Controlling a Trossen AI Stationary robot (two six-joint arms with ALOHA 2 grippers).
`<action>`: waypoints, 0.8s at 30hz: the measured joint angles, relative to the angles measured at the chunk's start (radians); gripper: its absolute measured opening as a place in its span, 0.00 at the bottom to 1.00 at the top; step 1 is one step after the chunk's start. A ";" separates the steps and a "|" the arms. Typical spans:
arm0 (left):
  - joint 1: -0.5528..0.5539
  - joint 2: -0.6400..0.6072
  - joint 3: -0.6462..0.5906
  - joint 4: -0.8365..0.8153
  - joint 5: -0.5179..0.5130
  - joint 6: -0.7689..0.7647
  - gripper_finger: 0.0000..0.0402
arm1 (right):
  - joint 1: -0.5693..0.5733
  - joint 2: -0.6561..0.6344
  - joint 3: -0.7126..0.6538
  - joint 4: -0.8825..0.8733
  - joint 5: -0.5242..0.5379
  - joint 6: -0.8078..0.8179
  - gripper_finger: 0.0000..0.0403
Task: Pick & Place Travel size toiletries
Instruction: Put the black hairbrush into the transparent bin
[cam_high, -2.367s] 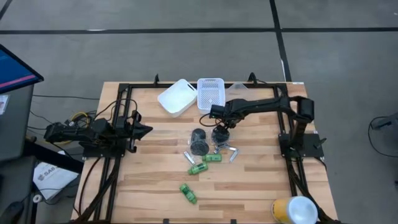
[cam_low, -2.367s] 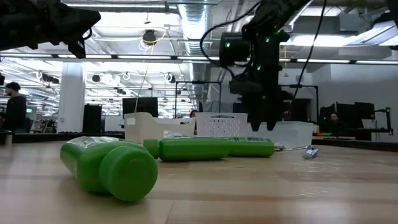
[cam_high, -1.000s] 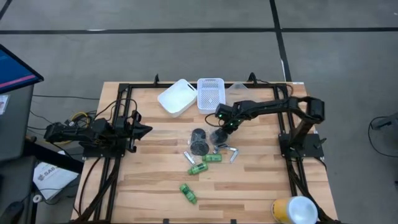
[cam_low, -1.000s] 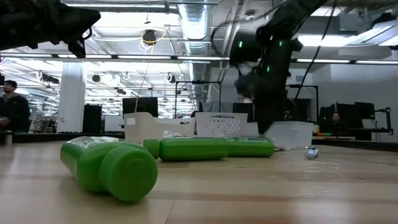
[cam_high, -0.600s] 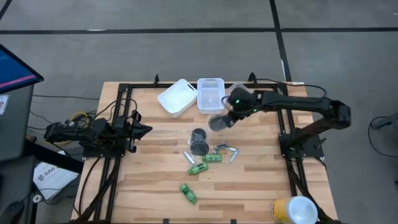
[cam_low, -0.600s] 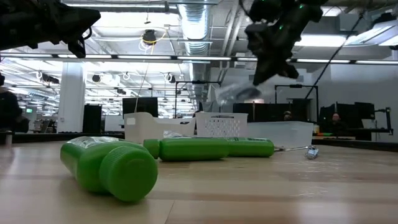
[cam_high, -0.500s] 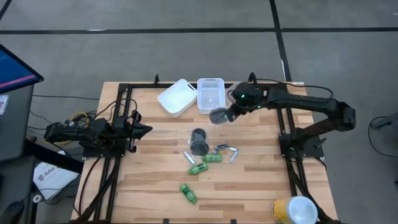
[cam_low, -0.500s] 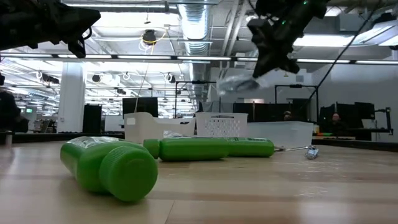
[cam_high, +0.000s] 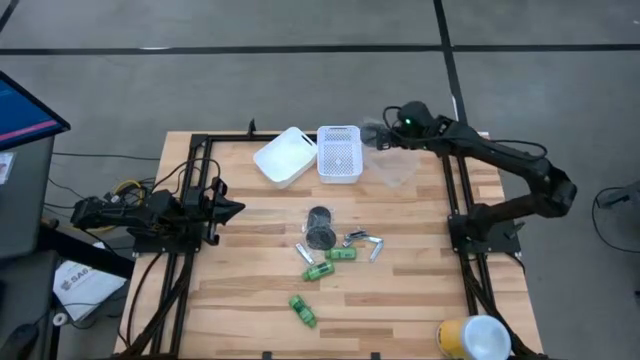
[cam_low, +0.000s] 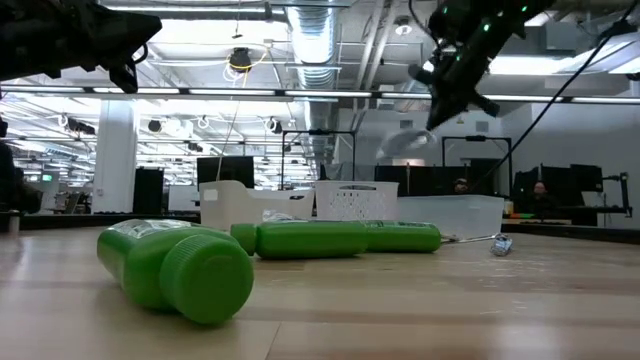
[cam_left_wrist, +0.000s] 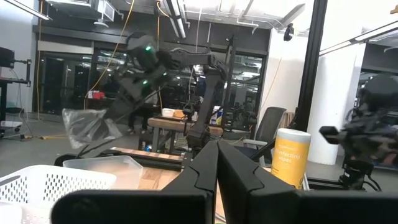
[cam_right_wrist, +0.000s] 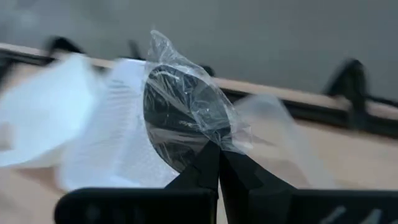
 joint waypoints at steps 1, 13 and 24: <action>0.000 0.000 0.000 0.000 0.000 0.000 0.00 | -0.014 0.017 0.000 -0.021 0.002 0.004 0.00; 0.000 0.000 0.000 0.000 0.000 0.000 0.00 | -0.050 0.198 0.000 -0.137 0.073 0.005 0.00; 0.000 0.000 0.000 0.000 0.000 0.000 0.00 | -0.050 0.327 0.000 -0.167 0.073 -0.022 0.00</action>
